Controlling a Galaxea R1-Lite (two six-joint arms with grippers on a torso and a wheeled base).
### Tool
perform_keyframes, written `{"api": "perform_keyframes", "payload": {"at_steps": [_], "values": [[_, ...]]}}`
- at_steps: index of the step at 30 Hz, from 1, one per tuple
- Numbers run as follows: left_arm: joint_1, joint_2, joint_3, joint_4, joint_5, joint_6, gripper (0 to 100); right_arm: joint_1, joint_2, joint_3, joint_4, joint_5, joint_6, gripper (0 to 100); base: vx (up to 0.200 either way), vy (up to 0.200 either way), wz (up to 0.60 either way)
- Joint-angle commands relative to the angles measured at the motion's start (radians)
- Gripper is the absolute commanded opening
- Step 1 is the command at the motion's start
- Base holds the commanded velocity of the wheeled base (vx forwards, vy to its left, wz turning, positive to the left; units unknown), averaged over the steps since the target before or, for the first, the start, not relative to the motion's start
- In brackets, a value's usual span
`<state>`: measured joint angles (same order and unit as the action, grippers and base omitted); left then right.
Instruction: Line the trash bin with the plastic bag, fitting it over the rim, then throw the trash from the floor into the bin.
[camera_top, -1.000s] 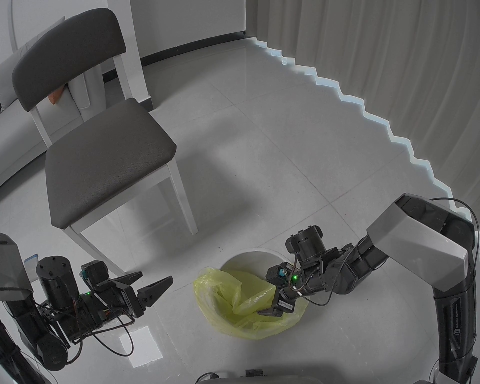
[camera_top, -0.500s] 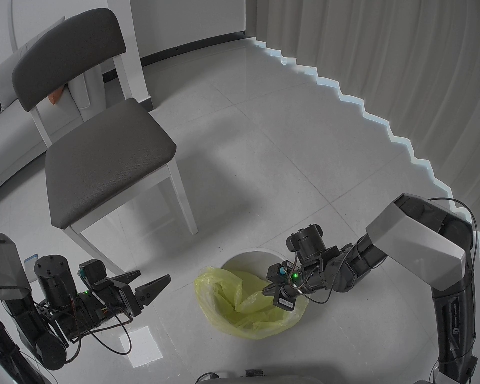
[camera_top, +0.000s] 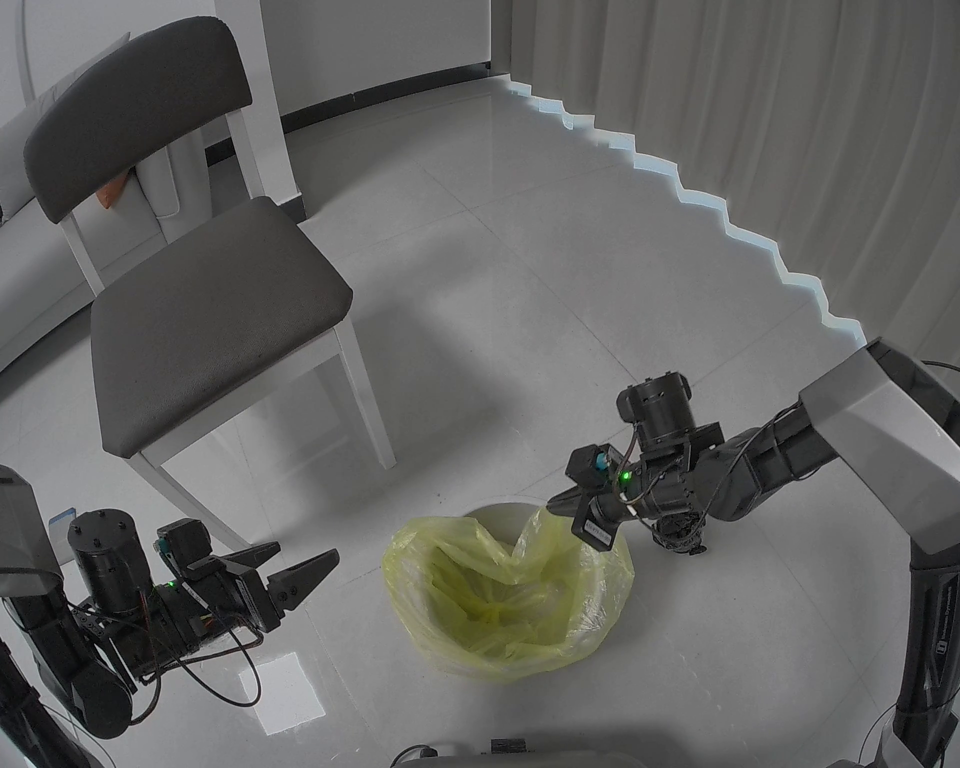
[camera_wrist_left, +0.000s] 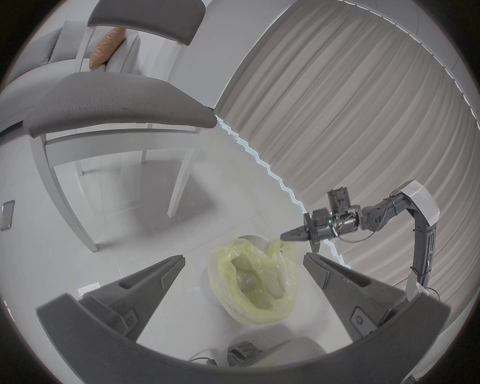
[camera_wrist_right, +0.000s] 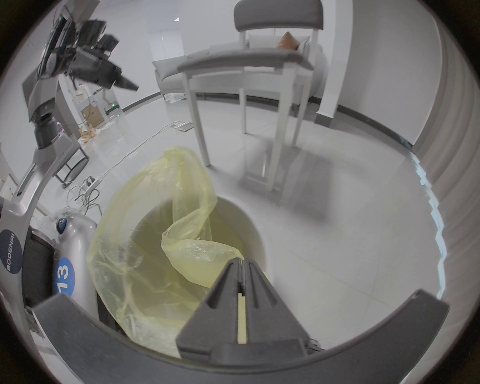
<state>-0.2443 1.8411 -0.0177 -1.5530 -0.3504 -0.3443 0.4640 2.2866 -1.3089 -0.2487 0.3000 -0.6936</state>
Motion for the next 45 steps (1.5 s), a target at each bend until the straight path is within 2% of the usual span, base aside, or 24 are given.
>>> {"api": "perform_keyframes", "payload": {"at_steps": [1, 10, 16, 28, 35, 36, 45], "values": [[0.008, 0.001, 0.018, -0.018, -0.002, -0.001, 100, -0.027, -0.047, -0.041, 0.006, -0.001, 0.000, 0, 0.000, 0.000, 0.00], [0.013, -0.009, 0.018, -0.018, 0.005, -0.001, 100, -0.097, -0.073, -0.147, 0.055, -0.001, 0.008, 0, 0.000, 0.000, 0.00], [0.040, -0.006, 0.018, -0.018, 0.004, -0.002, 100, -0.110, -0.059, -0.193, 0.060, -0.001, 0.016, 0, 0.000, 0.000, 0.00], [0.043, 0.017, 0.018, -0.018, 0.005, -0.015, 100, -0.082, 0.206, -0.355, 0.055, -0.001, 0.036, 0, 0.000, 0.000, 0.00], [0.049, 0.030, 0.018, -0.018, 0.004, -0.024, 100, -0.114, 0.226, -0.335, 0.052, 0.001, 0.034, 0, 0.000, 0.000, 0.00], [0.051, 0.030, 0.018, -0.018, 0.004, -0.024, 100, -0.117, 0.217, -0.319, 0.051, 0.001, 0.034, 100, 0.000, 0.000, 0.00], [0.046, 0.027, 0.018, -0.018, -0.001, -0.022, 100, -0.142, -0.002, -0.127, 0.049, 0.002, 0.036, 100, 0.000, 0.000, 0.00]]}}
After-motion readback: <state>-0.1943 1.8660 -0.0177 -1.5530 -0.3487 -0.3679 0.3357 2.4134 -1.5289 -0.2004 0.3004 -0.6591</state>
